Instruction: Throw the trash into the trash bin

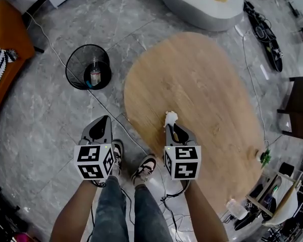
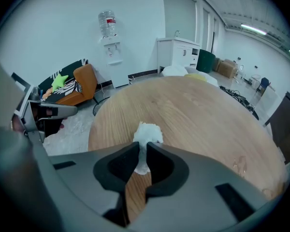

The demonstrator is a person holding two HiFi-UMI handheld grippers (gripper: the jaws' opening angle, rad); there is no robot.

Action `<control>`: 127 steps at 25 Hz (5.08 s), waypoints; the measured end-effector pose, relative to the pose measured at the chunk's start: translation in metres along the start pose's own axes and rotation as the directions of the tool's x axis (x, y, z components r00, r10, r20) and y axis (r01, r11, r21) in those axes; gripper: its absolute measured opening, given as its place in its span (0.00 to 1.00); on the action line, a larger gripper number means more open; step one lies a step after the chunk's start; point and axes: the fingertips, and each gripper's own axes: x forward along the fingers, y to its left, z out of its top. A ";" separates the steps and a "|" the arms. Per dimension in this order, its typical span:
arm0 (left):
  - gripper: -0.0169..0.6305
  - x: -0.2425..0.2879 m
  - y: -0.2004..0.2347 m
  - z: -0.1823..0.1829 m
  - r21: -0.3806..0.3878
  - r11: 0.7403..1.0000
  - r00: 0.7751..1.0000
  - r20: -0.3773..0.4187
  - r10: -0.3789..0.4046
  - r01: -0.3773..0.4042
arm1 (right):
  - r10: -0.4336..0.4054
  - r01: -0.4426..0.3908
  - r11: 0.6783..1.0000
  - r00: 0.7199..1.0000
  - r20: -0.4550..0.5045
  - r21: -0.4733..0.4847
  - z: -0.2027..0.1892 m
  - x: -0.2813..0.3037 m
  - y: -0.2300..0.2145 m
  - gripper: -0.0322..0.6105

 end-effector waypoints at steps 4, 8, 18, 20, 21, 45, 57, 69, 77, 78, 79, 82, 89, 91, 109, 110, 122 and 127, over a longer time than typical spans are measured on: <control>0.01 0.001 0.004 0.005 0.000 1.000 1.000 0.006 -0.002 0.002 | -0.015 0.015 1.000 1.000 -0.004 -0.001 0.002 -0.002 -0.003 0.09; 0.01 -0.001 0.021 0.014 -0.042 0.999 0.999 0.025 0.033 -0.031 | -0.070 0.068 0.997 0.996 0.052 0.037 0.023 -0.012 -0.017 0.08; 0.01 -0.016 0.063 0.036 -0.097 0.991 0.993 0.063 0.103 -0.097 | -0.059 0.063 0.998 0.993 0.106 -0.028 0.077 -0.005 0.001 0.08; 0.01 -0.020 0.072 0.041 -0.105 0.989 0.991 0.068 0.113 -0.106 | -0.049 0.054 0.998 0.992 0.113 -0.045 0.089 0.001 0.012 0.08; 0.01 -0.023 0.079 0.043 -0.108 0.988 0.990 0.070 0.121 -0.113 | -0.043 0.050 0.997 0.992 0.118 -0.056 0.096 0.004 0.019 0.08; 0.01 -0.117 0.301 0.043 -0.357 0.853 0.891 0.108 0.442 -0.380 | 0.218 -0.172 0.900 0.973 0.071 -0.401 0.228 0.137 0.253 0.08; 0.01 -0.082 0.324 -0.012 -0.378 0.844 0.901 0.054 0.431 -0.381 | 0.190 -0.163 0.904 0.981 0.030 -0.394 0.200 0.220 0.258 0.10; 0.01 -0.076 0.329 0.002 -0.361 0.853 0.904 0.062 0.424 -0.376 | 0.216 -0.201 0.915 0.976 0.003 -0.351 0.189 0.217 0.254 0.29; 0.01 -0.078 0.304 0.022 -0.331 0.875 0.912 0.087 0.401 -0.353 | 0.248 -0.219 0.925 0.967 0.056 -0.312 0.204 0.178 0.243 0.29; 0.01 -0.081 0.299 0.028 -0.321 0.881 0.913 0.097 0.395 -0.347 | 0.257 -0.226 0.928 0.964 0.071 -0.297 0.208 0.169 0.242 0.29; 0.01 -0.084 0.293 0.036 -0.310 0.888 0.915 0.109 0.388 -0.340 | 0.265 -0.233 0.932 0.960 0.085 -0.278 0.213 0.159 0.239 0.28; 0.01 -0.098 0.273 0.063 -0.278 0.907 0.920 0.141 0.365 -0.317 | 0.271 -0.238 0.946 0.953 0.134 -0.218 0.228 0.117 0.225 0.25; 0.01 -0.172 0.206 0.145 -0.314 0.907 0.905 0.227 0.359 -0.281 | 0.174 -0.190 0.981 0.944 0.282 0.032 0.257 -0.037 0.149 0.11; 0.01 -0.203 0.175 0.177 -0.290 0.923 0.902 0.276 0.333 -0.252 | 0.147 -0.184 0.978 0.941 0.306 0.095 0.257 -0.086 0.127 0.11; 0.01 -0.424 0.018 0.301 -0.071 0.981 0.860 0.471 0.195 -0.183 | -0.250 0.105 0.956 0.783 0.570 0.275 0.206 -0.442 -0.041 0.05; 0.01 -0.425 0.017 0.303 -0.077 0.980 0.857 0.476 0.198 -0.183 | -0.261 0.105 0.952 0.772 0.580 0.287 0.207 -0.448 -0.043 0.05; 0.01 -0.429 -0.001 0.328 -0.043 0.986 0.854 0.495 0.162 -0.162 | -0.278 0.149 0.956 0.738 0.615 0.253 0.229 -0.467 -0.023 0.05; 0.01 -0.430 0.006 0.330 -0.073 0.984 0.856 0.485 0.178 -0.163 | -0.263 0.127 0.959 0.732 0.629 0.253 0.236 -0.469 -0.018 0.05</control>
